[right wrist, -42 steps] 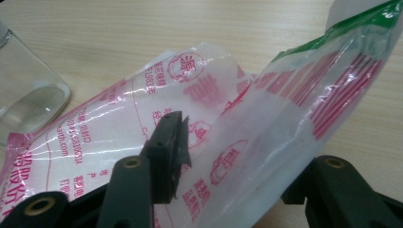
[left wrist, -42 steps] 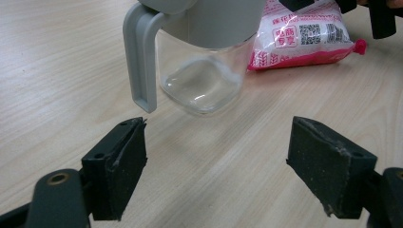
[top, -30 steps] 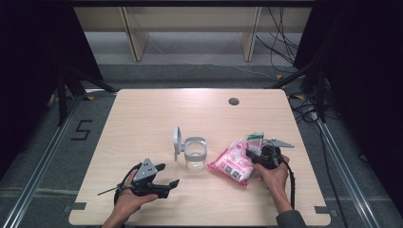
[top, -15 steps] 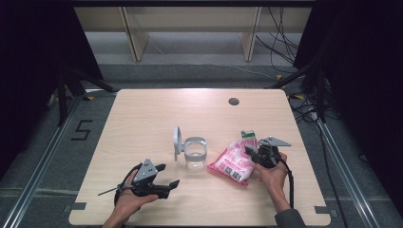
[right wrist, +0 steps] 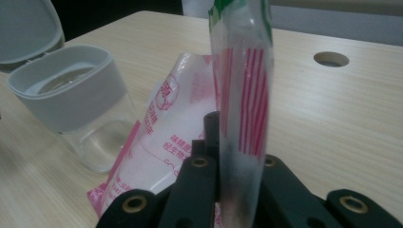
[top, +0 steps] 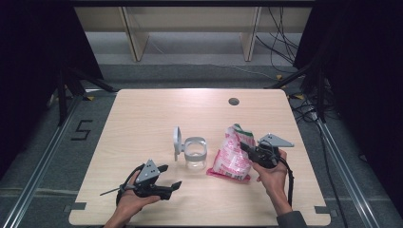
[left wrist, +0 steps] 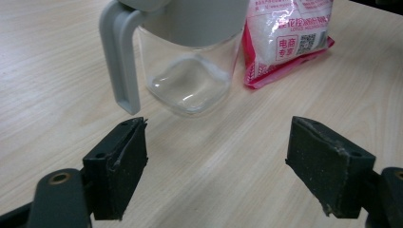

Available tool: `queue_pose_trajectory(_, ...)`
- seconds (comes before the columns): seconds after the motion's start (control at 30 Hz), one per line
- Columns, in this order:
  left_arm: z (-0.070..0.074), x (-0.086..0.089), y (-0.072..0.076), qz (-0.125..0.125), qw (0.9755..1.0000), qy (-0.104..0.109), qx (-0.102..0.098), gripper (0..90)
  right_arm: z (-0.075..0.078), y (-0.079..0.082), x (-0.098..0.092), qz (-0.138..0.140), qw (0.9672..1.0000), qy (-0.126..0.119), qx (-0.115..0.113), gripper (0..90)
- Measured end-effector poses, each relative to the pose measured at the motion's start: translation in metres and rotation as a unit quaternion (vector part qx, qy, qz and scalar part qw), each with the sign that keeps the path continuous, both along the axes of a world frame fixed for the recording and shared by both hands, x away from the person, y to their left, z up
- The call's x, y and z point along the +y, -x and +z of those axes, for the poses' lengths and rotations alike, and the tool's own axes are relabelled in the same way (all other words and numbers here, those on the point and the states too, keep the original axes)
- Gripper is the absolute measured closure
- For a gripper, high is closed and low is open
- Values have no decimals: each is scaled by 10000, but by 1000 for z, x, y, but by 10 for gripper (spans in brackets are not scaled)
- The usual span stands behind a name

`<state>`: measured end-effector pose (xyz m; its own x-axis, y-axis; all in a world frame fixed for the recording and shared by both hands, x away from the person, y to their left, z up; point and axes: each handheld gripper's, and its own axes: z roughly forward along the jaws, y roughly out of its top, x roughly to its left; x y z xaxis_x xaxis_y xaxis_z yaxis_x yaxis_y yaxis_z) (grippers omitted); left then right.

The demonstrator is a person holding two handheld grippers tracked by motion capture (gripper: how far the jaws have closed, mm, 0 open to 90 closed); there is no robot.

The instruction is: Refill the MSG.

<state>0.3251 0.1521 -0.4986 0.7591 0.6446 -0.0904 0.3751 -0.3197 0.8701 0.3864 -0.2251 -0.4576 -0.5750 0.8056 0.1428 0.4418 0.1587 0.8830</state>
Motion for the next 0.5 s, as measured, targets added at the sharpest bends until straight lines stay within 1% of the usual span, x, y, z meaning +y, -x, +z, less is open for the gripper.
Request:
queue_pose_trajectory(0.03, 0, -2, 0, -1, 10000, -22, -13, 208, 1, 0, 1, 16, 10000, 4, -51, 900)
queue_pose_trajectory(0.07, -1, -4, 1, -26, 10000, 50, 4, 209, 2, -1, 0, 117, 9998, 74, -160, 900)
queue_pose_trajectory(0.1, -1, -5, 1, -89, 10000, 2, 1, 209, 4, 1, 2, 90, 9998, 30, -164, 900)
queue_pose_trajectory(0.13, -1, -7, 1, -114, 9999, 12, -37, 210, 6, 1, 3, 176, 9996, 16, -226, 900)
queue_pose_trajectory(0.17, 0, -8, 1, -139, 9999, -52, -61, 210, 9, 5, 6, 126, 9998, -68, -138, 900)
queue_pose_trajectory(0.2, 0, -11, 2, -151, 9999, 19, -19, 210, 11, 3, 5, 253, 9990, 76, -370, 900)
queue_pose_trajectory(0.23, 0, -12, 2, -165, 9999, 5, -10, 210, 13, 5, 7, 239, 9991, 17, -337, 900)
queue_pose_trajectory(0.27, 0, -13, 2, -198, 9998, -13, 5, 211, 15, 4, 8, 367, 9977, 102, -564, 900)
queue_pose_trajectory(0.3, -1, -15, 2, -241, 9997, -46, -63, 211, 18, 8, 11, 295, 9987, 68, -407, 900)
queue_pose_trajectory(0.33, -1, -16, 2, -244, 9997, -47, 0, 211, 19, 8, 13, 320, 9984, 17, -470, 900)
queue_pose_trajectory(0.37, -2, -17, 2, -223, 9997, -43, 13, 211, 20, 9, 13, 346, 9980, 88, -515, 900)
queue_pose_trajectory(0.4, -2, -18, 2, -241, 9997, -40, 30, 211, 21, 9, 14, 366, 9978, 93, -546, 900)
queue_pose_trajectory(0.43, -2, -19, 2, -263, 9997, -29, 13, 211, 21, 10, 15, 384, 9978, 41, -539, 900)
queue_pose_trajectory(0.47, -2, -20, 1, -327, 9994, -114, -89, 211, 22, 9, 15, 413, 9969, 112, -663, 900)
queue_pose_trajectory(0.5, -2, -21, 2, -280, 9996, -86, 25, 212, 23, 9, 17, 478, 9971, 39, -594, 900)
